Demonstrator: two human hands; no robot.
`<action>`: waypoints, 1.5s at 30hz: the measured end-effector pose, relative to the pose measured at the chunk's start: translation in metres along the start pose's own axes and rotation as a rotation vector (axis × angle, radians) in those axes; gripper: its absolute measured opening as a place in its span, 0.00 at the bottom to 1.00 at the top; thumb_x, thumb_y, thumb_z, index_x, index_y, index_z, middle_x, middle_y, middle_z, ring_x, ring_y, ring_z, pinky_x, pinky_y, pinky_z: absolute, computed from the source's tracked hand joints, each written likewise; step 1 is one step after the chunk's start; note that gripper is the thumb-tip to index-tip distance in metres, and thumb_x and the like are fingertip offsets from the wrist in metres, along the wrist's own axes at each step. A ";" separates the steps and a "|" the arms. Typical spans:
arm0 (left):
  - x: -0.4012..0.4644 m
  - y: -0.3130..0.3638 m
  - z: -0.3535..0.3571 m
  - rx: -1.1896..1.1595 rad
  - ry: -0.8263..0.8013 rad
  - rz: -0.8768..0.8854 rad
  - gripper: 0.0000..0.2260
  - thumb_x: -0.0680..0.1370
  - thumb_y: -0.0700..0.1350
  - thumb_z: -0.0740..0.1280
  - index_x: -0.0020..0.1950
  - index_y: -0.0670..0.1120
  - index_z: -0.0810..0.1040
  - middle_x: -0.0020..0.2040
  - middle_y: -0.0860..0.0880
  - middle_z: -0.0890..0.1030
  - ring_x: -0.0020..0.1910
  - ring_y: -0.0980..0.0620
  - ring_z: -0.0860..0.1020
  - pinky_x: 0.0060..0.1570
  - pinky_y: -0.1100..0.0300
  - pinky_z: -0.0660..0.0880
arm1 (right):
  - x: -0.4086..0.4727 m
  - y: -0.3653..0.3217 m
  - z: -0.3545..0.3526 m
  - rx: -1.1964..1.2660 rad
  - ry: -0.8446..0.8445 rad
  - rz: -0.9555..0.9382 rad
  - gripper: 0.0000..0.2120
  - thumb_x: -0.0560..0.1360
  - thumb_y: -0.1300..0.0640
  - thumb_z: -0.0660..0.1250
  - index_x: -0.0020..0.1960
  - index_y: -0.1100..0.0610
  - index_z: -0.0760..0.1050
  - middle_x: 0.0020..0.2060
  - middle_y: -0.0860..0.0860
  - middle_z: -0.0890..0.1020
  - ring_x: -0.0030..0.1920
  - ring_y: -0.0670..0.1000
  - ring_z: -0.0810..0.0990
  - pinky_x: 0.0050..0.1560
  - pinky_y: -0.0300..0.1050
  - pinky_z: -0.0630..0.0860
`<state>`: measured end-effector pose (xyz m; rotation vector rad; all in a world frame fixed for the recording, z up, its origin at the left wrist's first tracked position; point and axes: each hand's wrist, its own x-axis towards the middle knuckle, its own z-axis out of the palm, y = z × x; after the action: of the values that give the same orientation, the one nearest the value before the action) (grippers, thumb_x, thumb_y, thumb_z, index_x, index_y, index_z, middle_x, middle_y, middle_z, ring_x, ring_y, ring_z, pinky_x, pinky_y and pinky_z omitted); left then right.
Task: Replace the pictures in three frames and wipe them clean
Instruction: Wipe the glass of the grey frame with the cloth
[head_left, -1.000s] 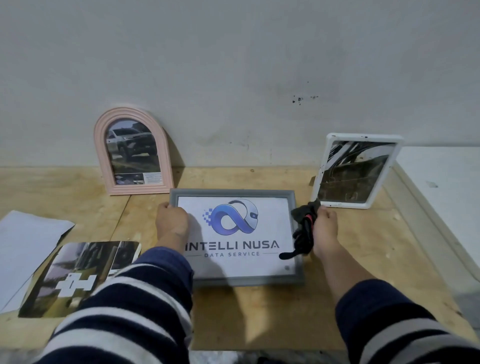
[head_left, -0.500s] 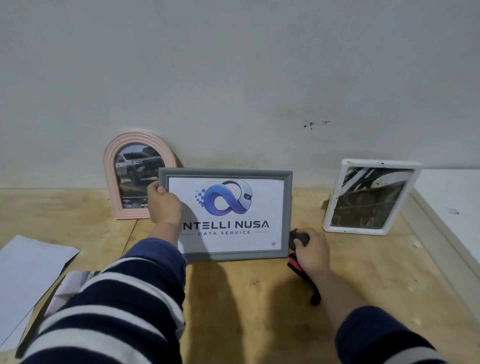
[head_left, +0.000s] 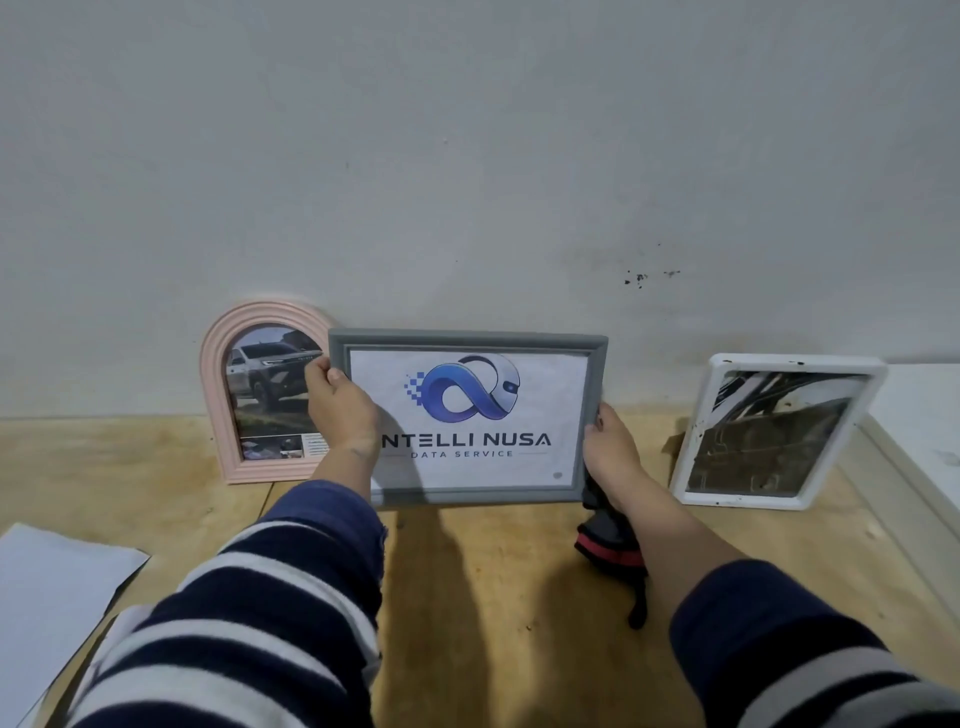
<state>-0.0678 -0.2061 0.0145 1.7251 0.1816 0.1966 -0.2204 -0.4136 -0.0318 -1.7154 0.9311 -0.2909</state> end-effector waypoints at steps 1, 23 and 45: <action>0.001 0.002 0.003 0.000 -0.001 0.017 0.14 0.84 0.43 0.51 0.65 0.42 0.70 0.58 0.44 0.75 0.52 0.49 0.72 0.51 0.57 0.67 | 0.005 -0.005 0.000 0.020 0.018 0.001 0.24 0.81 0.63 0.49 0.74 0.50 0.63 0.61 0.53 0.77 0.54 0.54 0.76 0.56 0.50 0.75; -0.002 -0.007 0.046 0.180 -0.307 0.045 0.33 0.77 0.39 0.65 0.79 0.43 0.52 0.76 0.45 0.58 0.74 0.45 0.62 0.69 0.57 0.60 | 0.050 -0.015 -0.009 0.103 0.097 0.091 0.28 0.77 0.70 0.52 0.75 0.54 0.55 0.62 0.51 0.70 0.56 0.55 0.73 0.36 0.41 0.72; -0.139 -0.006 0.080 0.450 -0.804 0.106 0.23 0.77 0.39 0.64 0.72 0.45 0.67 0.72 0.44 0.66 0.72 0.44 0.64 0.71 0.51 0.62 | -0.069 0.054 -0.097 -0.093 0.176 0.194 0.25 0.80 0.67 0.53 0.77 0.56 0.58 0.72 0.56 0.68 0.70 0.57 0.67 0.63 0.43 0.66</action>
<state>-0.1841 -0.3140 -0.0082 2.1241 -0.4914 -0.4994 -0.3489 -0.4371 -0.0273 -1.6877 1.2487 -0.2771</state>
